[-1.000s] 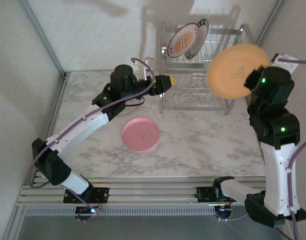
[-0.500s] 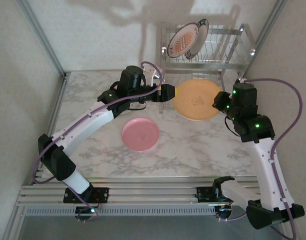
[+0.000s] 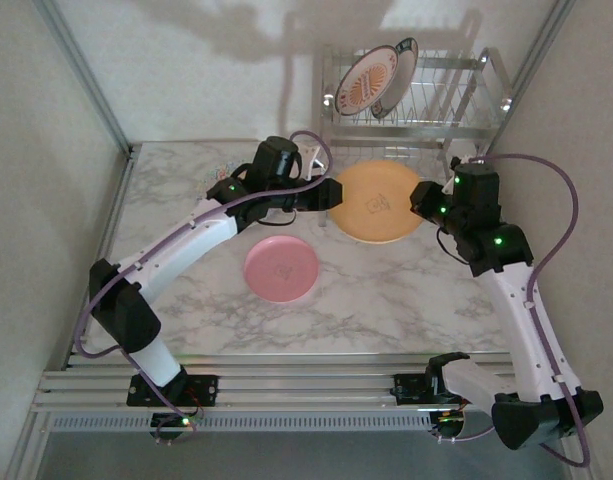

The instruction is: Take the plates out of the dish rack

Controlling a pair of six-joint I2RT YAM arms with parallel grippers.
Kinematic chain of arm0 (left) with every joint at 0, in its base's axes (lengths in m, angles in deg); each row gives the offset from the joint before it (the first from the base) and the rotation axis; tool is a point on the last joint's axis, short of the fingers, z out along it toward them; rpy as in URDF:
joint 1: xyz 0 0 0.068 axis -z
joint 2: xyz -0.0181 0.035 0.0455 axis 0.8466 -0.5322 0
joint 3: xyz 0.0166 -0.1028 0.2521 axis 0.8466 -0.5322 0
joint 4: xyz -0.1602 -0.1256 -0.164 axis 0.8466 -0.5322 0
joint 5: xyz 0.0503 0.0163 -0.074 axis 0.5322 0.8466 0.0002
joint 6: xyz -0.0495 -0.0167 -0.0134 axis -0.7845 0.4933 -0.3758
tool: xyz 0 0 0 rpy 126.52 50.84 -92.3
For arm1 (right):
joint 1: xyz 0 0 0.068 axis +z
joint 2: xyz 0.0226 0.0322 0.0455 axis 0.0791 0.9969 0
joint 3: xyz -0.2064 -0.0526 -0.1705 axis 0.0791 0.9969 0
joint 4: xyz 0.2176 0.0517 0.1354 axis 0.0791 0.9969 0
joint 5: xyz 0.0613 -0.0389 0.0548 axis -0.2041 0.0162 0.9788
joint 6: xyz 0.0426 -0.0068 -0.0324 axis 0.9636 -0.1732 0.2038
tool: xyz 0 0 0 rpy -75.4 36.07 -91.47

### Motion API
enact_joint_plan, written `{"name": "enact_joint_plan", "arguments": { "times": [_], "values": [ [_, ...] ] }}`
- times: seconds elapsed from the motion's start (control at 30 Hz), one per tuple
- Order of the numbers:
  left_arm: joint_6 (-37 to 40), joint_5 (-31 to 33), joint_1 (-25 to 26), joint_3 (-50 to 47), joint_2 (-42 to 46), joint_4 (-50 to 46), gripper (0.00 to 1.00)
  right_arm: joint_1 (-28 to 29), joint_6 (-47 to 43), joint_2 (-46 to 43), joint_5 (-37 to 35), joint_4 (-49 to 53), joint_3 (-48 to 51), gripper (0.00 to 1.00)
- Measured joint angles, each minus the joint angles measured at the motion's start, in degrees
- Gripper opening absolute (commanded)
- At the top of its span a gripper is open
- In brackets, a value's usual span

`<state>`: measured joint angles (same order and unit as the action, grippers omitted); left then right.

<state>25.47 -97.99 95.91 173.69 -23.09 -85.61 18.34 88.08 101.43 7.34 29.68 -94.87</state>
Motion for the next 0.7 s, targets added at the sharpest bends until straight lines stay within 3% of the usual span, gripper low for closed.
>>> {"name": "enact_joint_plan", "arguments": {
  "times": [0.03, 0.13, 0.33, 0.43, 0.53, 0.7],
  "values": [
    [-0.66, 0.81, -0.2, 0.02, -0.15, -0.55, 0.0, 0.07, -0.24, -0.02, 0.46, -0.74, 0.02, 0.0],
    [-1.09, 1.53, -0.66, 0.07, -0.42, -0.72, 0.0, 0.33, -0.57, -0.24, 1.44, -1.49, 0.44, 0.01],
    [-1.49, 0.98, -2.1, -2.75, 0.61, -0.13, 0.0, 1.14, -2.43, 0.33, 3.13, -1.66, 0.61, 0.54],
    [-1.77, 0.13, -4.52, -7.78, 3.1, 0.17, 0.0, 2.82, -4.46, 0.98, 3.06, -0.96, -0.61, 0.67],
    [-1.73, -0.17, -7.76, -12.35, 6.05, 0.37, 0.0, 5.03, -7.17, 1.44, 2.34, 0.42, -2.25, 0.73],
    [-1.75, 0.35, -12.72, -23.1, 13.51, 1.07, 0.0, 9.46, -11.74, 1.46, 1.92, 2.25, -3.98, 0.74]
  ]
}}
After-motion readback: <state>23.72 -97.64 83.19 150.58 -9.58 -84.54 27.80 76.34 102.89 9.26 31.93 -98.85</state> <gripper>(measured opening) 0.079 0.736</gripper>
